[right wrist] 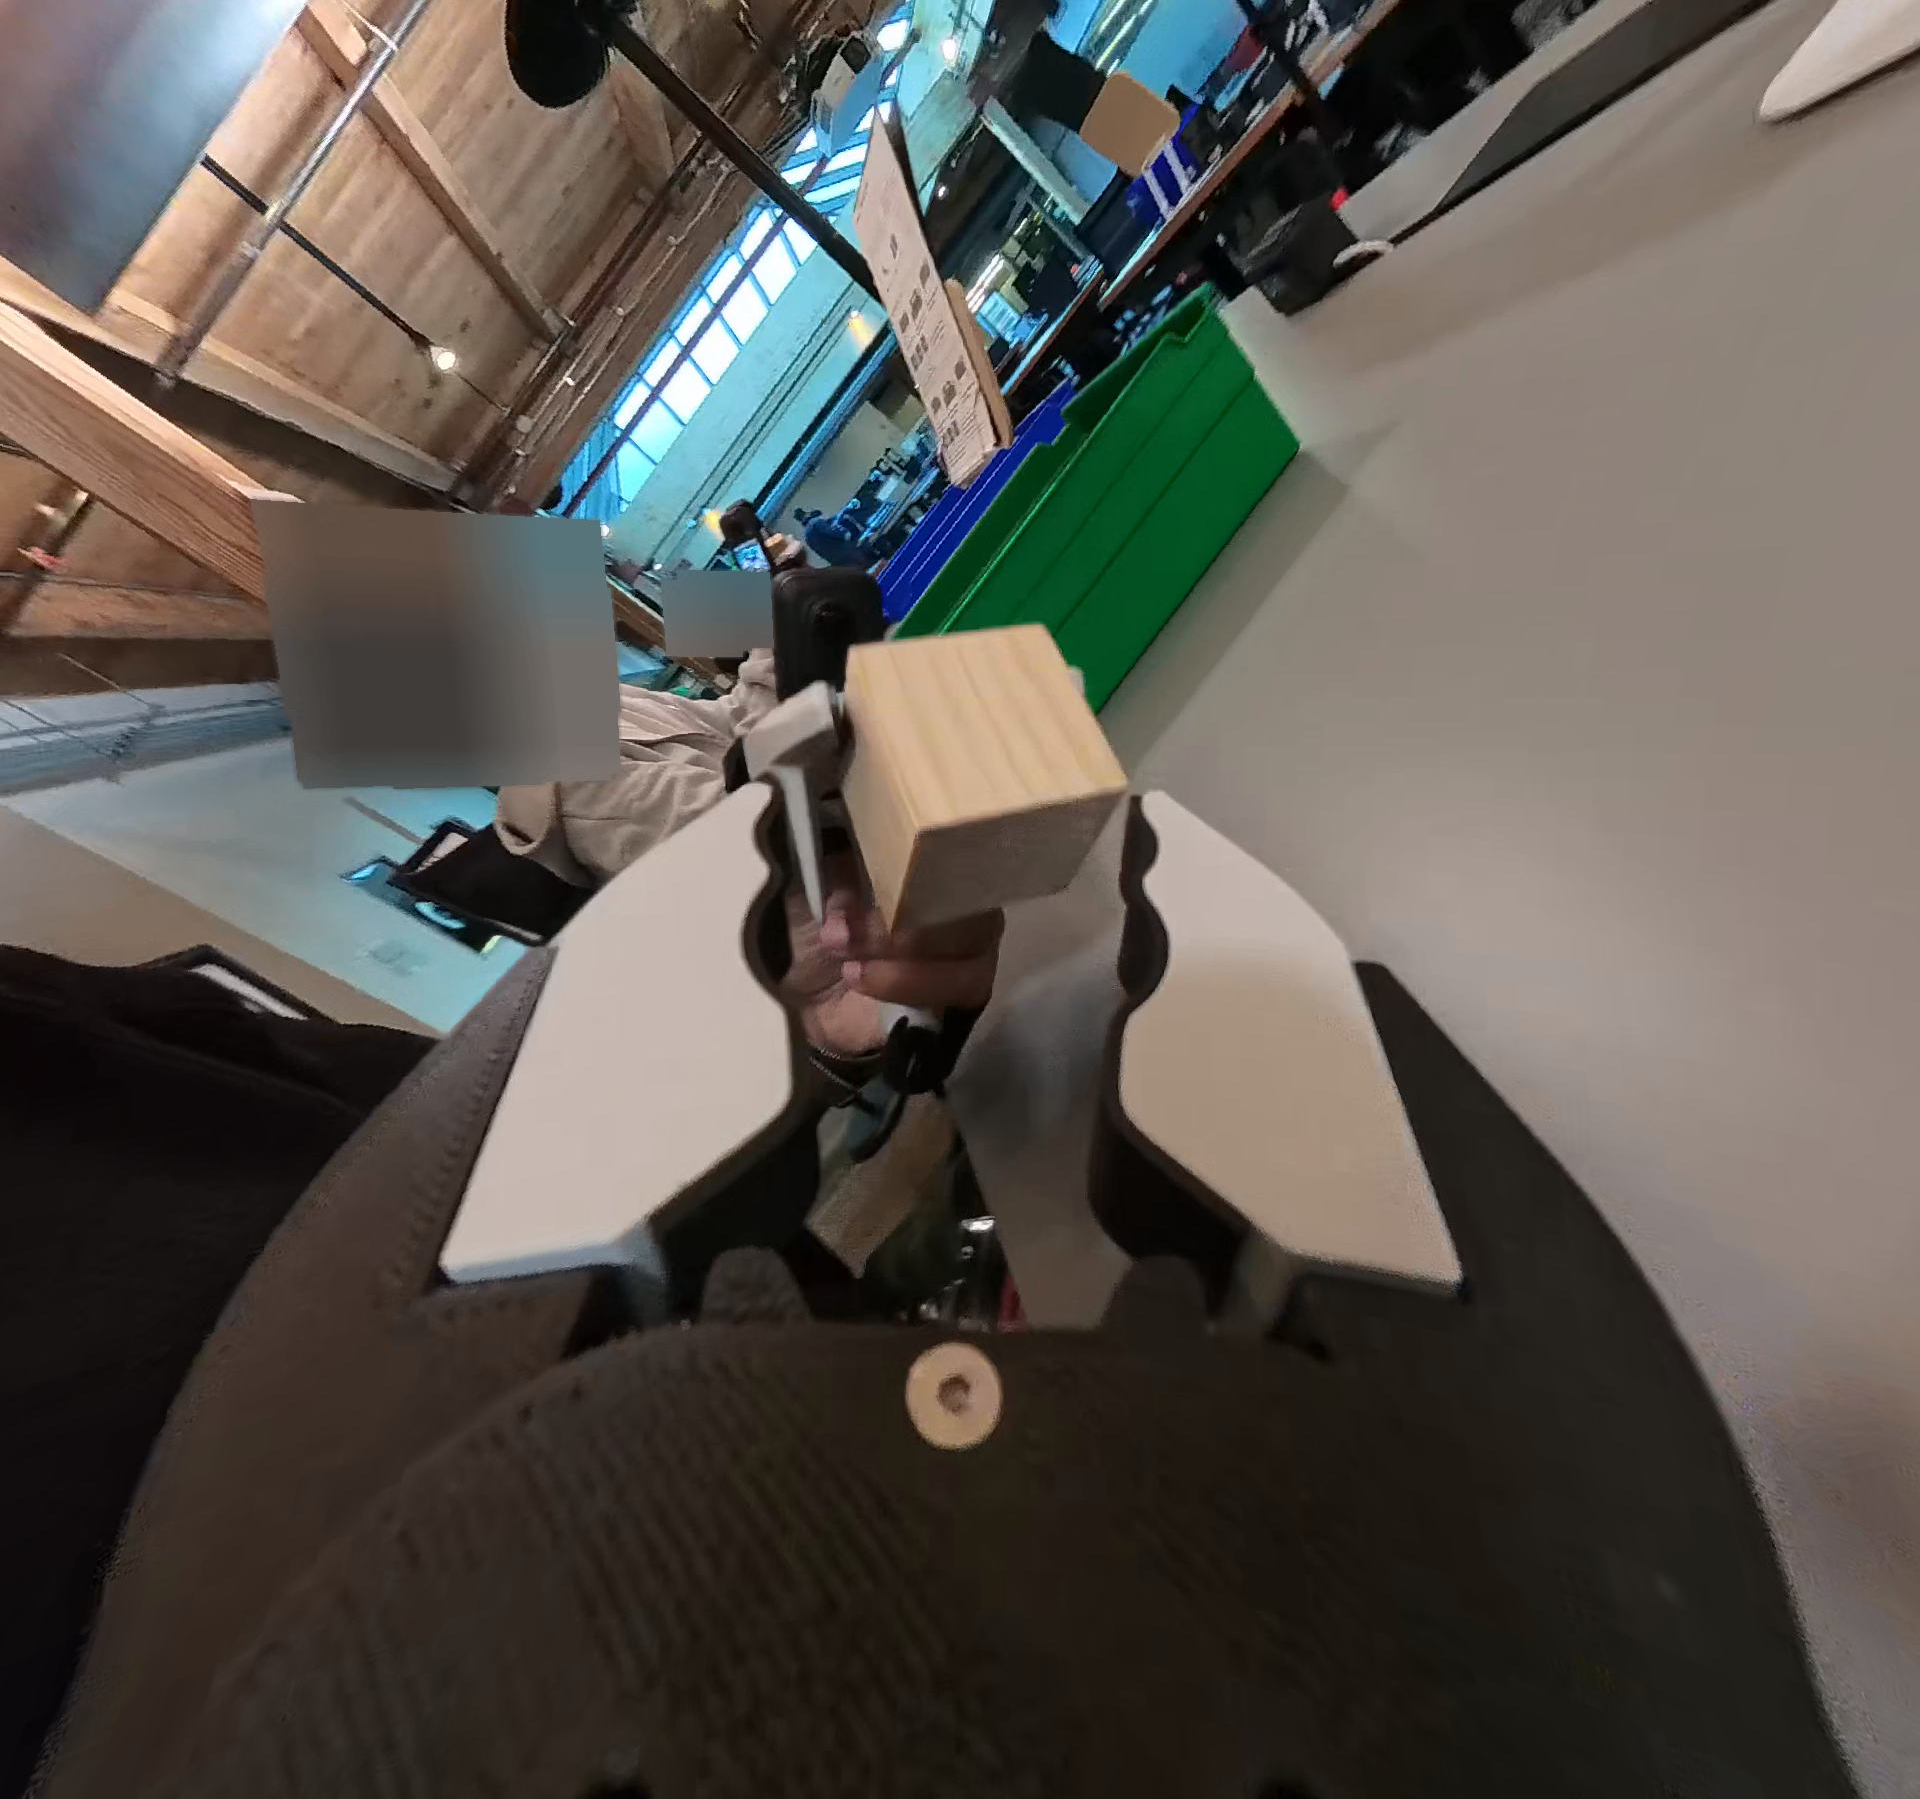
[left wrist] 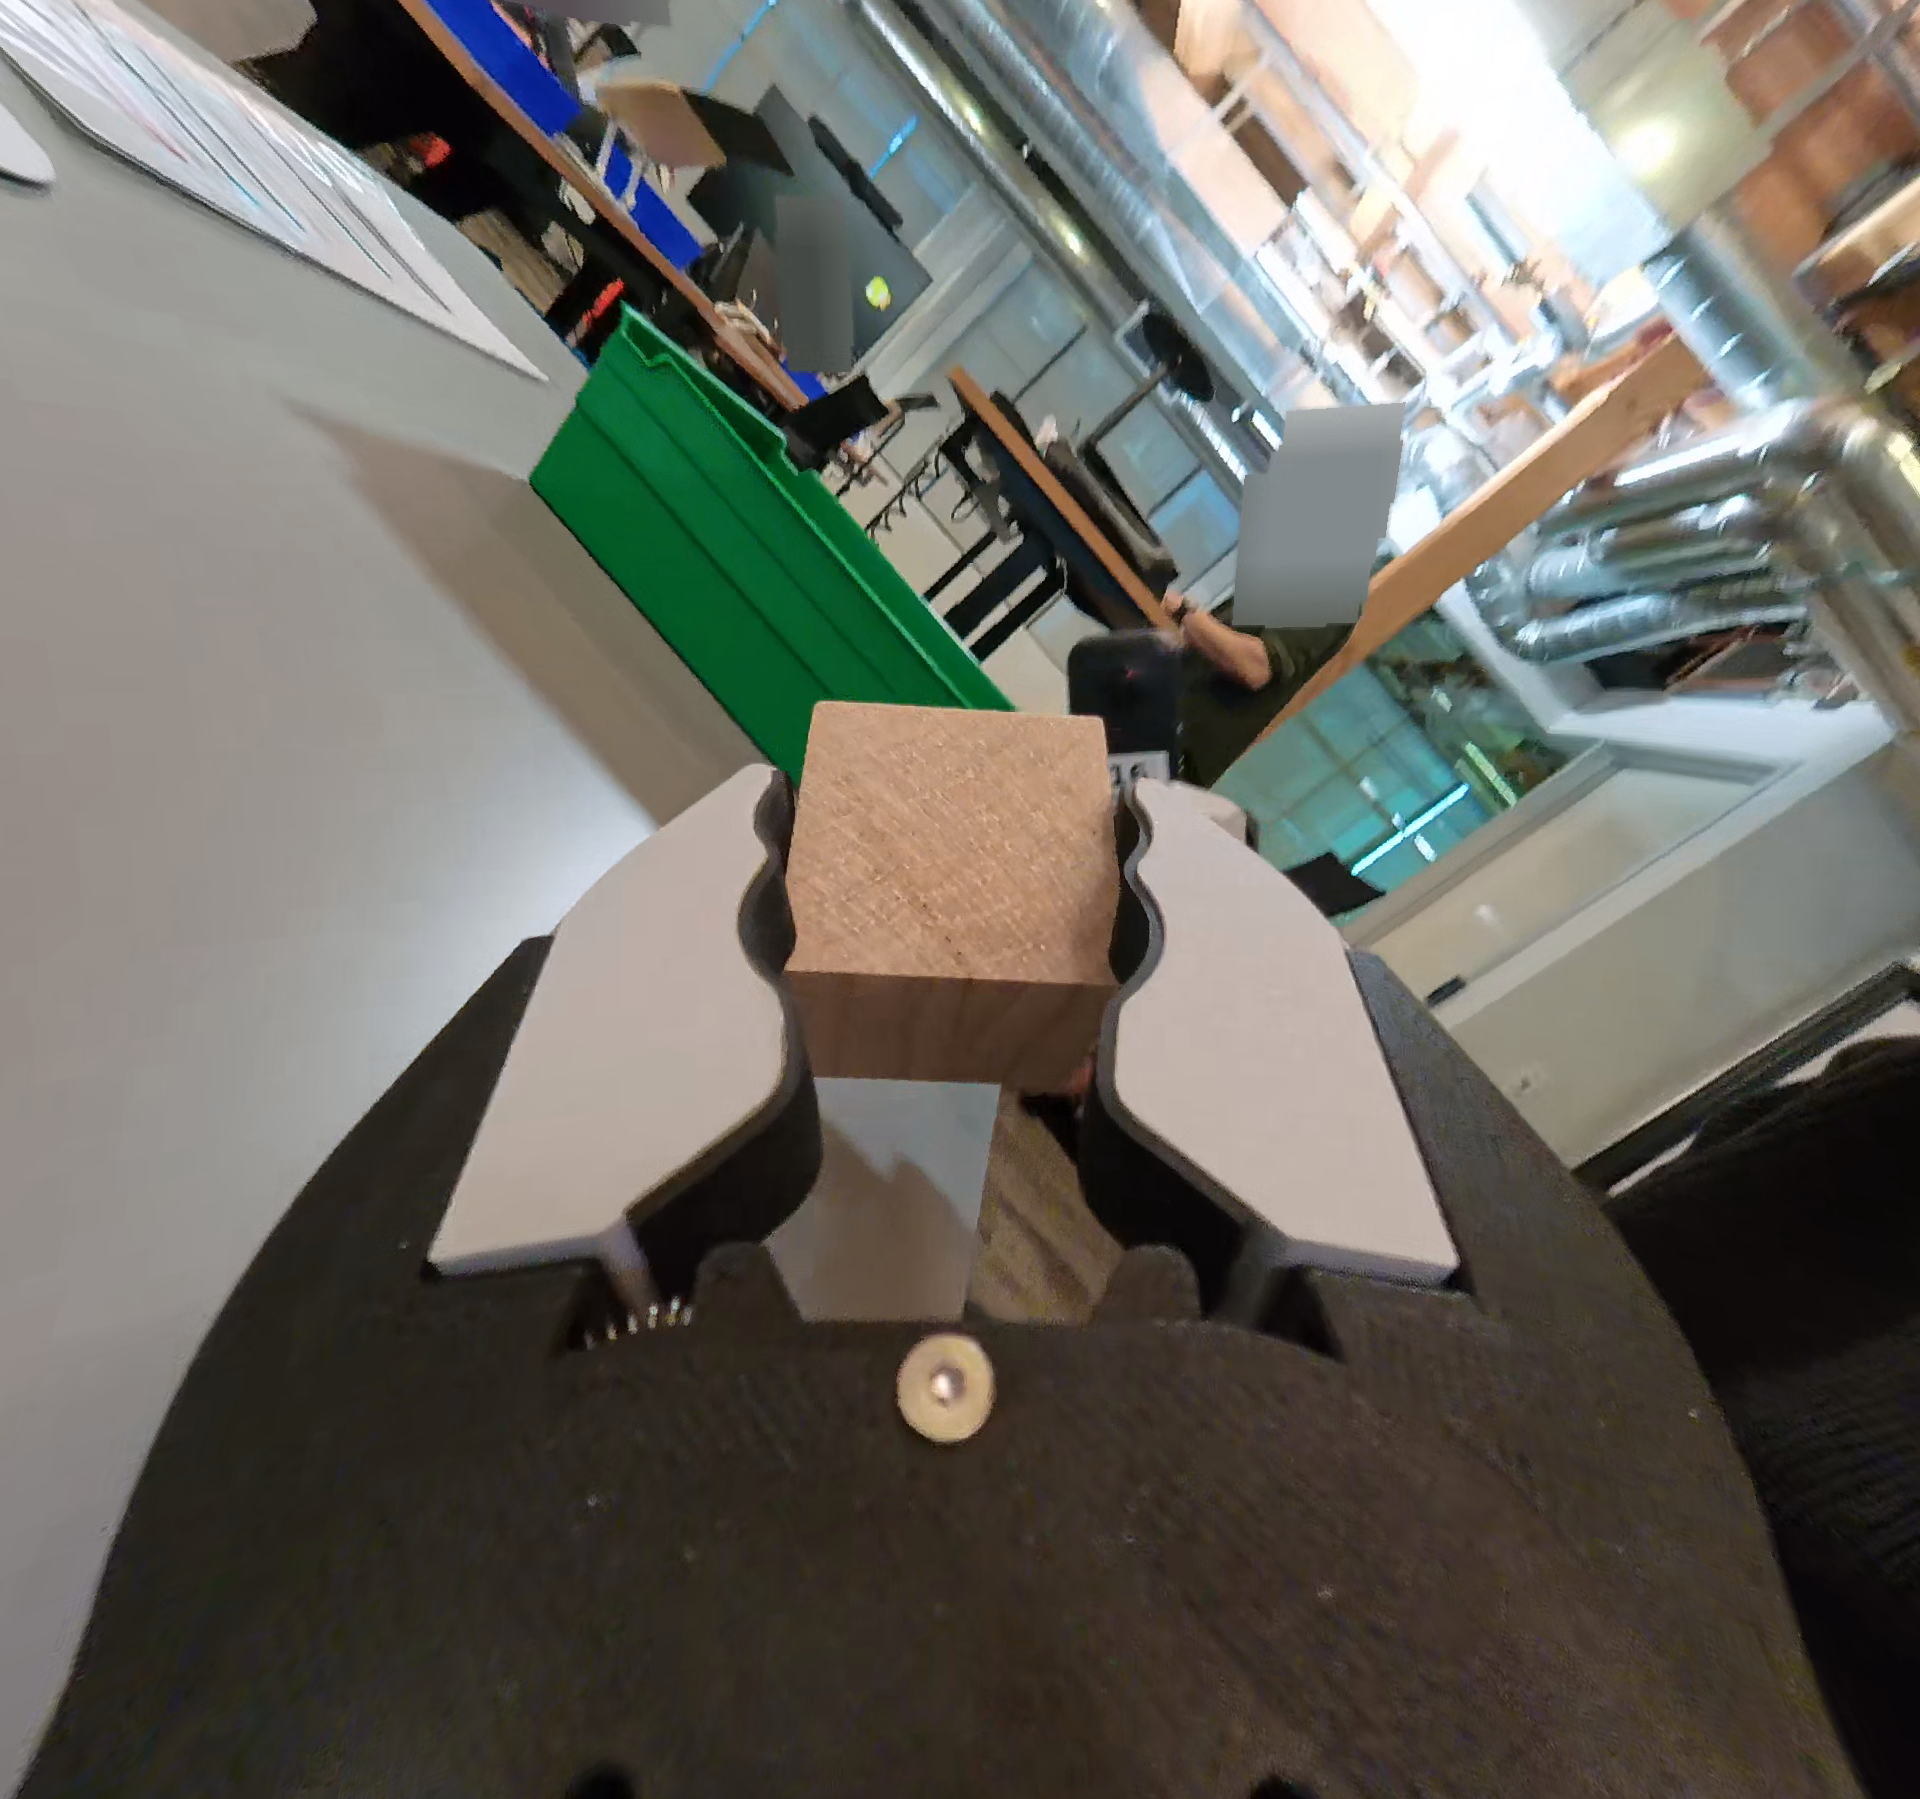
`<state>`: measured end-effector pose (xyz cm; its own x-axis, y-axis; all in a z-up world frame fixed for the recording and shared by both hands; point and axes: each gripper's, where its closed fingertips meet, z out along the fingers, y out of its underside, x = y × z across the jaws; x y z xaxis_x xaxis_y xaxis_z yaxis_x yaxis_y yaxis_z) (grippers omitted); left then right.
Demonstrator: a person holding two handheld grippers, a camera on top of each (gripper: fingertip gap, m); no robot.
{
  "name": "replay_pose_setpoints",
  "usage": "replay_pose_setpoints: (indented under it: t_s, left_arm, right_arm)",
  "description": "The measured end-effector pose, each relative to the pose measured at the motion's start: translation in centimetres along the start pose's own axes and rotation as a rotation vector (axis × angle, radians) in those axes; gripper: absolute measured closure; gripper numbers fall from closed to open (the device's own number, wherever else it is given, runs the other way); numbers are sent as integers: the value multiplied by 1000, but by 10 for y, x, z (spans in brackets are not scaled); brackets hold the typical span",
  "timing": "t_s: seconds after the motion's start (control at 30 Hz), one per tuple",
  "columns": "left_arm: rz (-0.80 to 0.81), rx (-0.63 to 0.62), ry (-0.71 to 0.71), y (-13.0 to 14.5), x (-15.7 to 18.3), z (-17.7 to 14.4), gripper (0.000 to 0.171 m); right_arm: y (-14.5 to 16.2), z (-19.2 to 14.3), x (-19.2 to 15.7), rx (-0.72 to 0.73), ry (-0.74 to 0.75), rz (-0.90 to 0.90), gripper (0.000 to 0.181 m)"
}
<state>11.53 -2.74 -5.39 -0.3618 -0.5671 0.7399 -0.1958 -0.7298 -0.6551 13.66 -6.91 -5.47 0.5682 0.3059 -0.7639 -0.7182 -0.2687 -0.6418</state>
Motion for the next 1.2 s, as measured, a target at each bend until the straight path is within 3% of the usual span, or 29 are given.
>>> replay_pose_setpoints:
  t_s: [0.17,0.3,0.67,0.83,1.0,1.2]
  left_arm:
    - [-108,106,67,-14,6,-5,112]
    - [-108,111,115,-12,19,-2,112]
    - [-135,71,160,7,30,8,112]
    - [-141,20,173,16,31,12,112]
    - [-166,-168,158,49,28,22,112]
    - [-166,-210,159,61,29,24,112]
  right_arm:
    - [18,13,1,-83,18,-6,112]
    - [31,25,-5,-125,9,-13,108]
    - [16,20,-18,-42,-59,-28,125]
    - [6,14,-18,7,-62,-16,125]
    - [-3,4,-8,49,-49,49,125]
    - [-2,3,-7,38,-40,37,126]
